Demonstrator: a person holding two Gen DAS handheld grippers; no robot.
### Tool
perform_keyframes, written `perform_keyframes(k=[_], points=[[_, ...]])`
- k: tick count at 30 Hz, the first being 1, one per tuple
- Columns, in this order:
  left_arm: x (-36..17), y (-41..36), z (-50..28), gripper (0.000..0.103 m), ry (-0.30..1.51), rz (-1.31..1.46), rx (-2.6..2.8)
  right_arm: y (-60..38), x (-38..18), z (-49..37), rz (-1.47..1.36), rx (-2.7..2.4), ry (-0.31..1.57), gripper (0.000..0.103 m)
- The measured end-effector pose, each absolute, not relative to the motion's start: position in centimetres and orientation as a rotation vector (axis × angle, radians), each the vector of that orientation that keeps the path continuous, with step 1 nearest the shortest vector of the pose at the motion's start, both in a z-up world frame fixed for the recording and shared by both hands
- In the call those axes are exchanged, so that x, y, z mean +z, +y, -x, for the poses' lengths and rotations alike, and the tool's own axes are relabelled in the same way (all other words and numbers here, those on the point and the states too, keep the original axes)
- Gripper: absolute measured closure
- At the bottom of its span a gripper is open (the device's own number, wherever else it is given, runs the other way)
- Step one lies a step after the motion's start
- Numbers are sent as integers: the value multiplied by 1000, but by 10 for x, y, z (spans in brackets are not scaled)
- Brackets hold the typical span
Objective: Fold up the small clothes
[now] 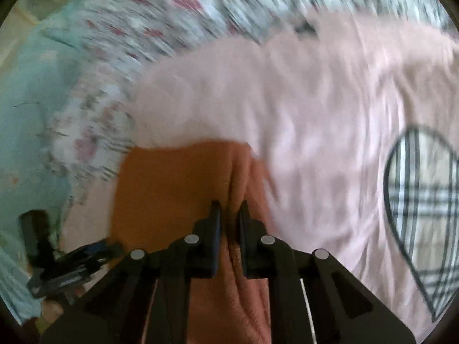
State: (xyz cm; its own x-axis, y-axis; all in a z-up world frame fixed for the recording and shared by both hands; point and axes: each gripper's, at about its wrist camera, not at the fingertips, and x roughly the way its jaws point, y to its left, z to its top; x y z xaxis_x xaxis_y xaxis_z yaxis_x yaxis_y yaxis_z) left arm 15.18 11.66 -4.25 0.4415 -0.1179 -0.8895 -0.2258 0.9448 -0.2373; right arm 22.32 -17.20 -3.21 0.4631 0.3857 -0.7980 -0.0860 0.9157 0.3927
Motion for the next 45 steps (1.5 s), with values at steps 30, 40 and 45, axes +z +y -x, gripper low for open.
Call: perform_keyframes(k=[30, 40, 45], points=[[-14, 44, -26, 29, 1137, 147, 182, -179, -21, -97, -256, 335, 1156, 67], [-6, 31, 22, 26, 1119, 118, 201, -181, -20, -50, -204, 352, 1172, 67], [-9, 25, 44, 25, 1128, 82, 214, -183, -16, -29, -172, 347, 1164, 56]])
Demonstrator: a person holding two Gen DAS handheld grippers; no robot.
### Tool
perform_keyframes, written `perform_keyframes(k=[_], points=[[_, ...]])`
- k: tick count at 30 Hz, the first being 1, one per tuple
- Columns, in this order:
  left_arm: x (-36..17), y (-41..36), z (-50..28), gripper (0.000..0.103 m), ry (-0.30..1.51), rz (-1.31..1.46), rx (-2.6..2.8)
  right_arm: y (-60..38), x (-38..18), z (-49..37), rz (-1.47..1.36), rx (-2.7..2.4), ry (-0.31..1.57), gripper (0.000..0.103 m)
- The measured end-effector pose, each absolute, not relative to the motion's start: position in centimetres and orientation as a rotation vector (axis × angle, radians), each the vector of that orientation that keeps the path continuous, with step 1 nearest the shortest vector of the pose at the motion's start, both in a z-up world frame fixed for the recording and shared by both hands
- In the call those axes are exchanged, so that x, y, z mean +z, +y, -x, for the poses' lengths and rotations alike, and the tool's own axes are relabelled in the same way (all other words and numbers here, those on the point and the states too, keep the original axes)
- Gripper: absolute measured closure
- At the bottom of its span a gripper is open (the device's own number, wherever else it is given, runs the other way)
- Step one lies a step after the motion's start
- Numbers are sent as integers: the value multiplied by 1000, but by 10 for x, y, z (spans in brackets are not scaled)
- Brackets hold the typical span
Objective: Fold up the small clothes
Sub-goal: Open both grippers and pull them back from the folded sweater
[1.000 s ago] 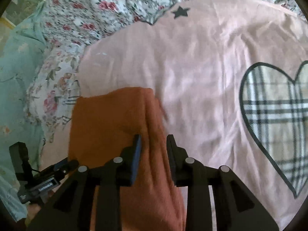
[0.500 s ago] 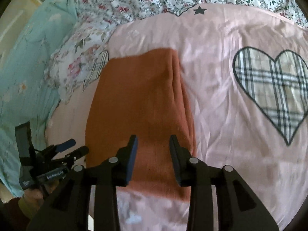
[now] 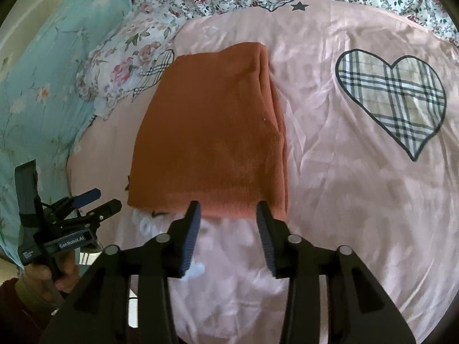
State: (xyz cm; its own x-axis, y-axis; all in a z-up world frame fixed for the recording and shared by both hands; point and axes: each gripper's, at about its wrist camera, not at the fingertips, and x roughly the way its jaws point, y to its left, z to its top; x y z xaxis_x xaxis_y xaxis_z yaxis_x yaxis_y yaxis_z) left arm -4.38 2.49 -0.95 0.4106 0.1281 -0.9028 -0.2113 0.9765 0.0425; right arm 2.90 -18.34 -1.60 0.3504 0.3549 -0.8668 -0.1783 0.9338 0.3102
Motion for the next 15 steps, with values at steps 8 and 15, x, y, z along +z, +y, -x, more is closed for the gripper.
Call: perform_keyframes(k=[8, 15], points=[[-14, 8, 81, 21, 1121, -16, 222, -172, -16, 8, -38, 367, 1140, 34], [-12, 1, 88, 20, 1109, -47, 197, -161, -20, 25, 15, 408, 1130, 25]])
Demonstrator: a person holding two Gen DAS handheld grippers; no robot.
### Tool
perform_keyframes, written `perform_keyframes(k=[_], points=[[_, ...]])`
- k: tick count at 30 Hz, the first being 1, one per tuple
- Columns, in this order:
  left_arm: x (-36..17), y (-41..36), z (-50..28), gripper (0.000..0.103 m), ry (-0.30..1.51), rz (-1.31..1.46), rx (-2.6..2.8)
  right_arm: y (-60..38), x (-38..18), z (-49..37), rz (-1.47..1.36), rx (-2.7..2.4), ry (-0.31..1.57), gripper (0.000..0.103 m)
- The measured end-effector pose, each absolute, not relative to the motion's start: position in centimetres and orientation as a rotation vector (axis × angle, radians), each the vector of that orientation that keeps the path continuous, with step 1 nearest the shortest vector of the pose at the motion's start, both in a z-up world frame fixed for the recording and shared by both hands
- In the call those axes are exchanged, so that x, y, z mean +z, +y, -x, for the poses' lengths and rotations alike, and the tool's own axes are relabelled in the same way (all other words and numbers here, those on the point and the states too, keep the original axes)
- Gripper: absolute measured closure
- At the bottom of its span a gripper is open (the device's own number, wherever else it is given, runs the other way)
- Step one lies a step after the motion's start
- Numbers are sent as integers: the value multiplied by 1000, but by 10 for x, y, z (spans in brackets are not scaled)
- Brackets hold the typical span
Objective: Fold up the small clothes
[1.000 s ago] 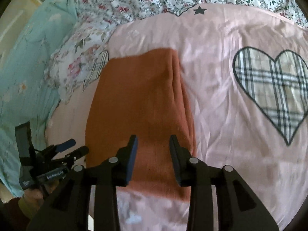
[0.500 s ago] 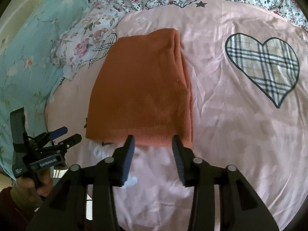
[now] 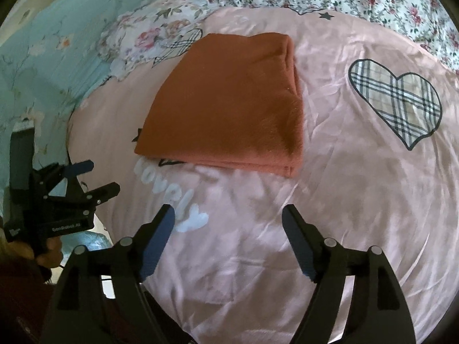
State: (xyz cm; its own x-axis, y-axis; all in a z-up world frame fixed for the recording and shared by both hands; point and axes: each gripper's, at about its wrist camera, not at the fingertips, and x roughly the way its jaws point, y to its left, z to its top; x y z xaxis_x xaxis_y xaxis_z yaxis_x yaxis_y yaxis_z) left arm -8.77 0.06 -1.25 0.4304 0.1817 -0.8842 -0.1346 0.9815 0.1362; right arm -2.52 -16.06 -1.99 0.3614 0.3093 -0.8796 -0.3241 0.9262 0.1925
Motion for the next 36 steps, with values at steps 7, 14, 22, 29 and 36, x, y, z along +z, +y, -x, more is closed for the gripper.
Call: perform_keyframes(k=[7, 14, 22, 29, 36], points=[[1, 2, 67, 19, 1067, -66, 196, -156, -14, 11, 29, 410, 1094, 19], [10, -1, 40, 18, 1039, -105, 193, -149, -17, -11, 32, 401, 1105, 17], [7, -2, 19, 17, 1028, -99, 206, -148, -23, -33, 18, 381, 1117, 16], [-5, -3, 10, 17, 1051, -81, 204, -145, -28, -44, 17, 378, 1125, 16], [-9, 7, 2, 16, 1064, -24, 221, -144, -31, -50, 12, 374, 1126, 15]])
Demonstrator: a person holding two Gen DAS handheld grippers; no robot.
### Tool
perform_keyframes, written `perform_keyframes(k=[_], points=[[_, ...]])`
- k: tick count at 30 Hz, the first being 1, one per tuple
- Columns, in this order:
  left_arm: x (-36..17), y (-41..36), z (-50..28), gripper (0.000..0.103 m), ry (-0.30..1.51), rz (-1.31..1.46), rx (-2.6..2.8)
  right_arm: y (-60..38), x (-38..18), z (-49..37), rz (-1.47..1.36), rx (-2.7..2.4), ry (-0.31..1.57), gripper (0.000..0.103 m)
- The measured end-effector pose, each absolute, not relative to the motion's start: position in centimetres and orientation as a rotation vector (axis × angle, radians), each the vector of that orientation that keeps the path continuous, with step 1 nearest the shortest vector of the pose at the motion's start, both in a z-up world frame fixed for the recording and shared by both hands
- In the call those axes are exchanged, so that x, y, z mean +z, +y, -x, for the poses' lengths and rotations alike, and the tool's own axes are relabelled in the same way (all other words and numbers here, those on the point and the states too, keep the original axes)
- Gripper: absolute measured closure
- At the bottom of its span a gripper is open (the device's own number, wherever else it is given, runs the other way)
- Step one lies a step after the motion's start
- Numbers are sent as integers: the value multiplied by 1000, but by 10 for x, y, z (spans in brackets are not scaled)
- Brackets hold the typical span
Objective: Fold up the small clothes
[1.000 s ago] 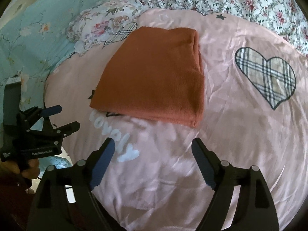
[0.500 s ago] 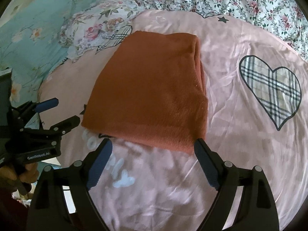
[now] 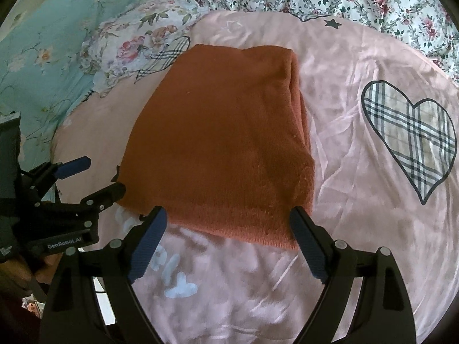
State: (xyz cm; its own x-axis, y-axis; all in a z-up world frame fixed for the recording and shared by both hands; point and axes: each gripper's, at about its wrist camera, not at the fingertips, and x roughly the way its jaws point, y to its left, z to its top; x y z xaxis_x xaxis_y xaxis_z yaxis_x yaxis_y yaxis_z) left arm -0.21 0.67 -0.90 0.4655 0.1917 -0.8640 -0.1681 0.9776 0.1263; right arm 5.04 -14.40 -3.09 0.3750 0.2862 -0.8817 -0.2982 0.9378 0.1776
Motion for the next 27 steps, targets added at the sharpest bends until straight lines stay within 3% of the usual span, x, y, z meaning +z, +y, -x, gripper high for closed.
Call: perform_keyframes(k=[27], points=[[-11, 4, -15, 14, 1070, -10, 213, -149, -35, -77, -19, 361, 1130, 14]])
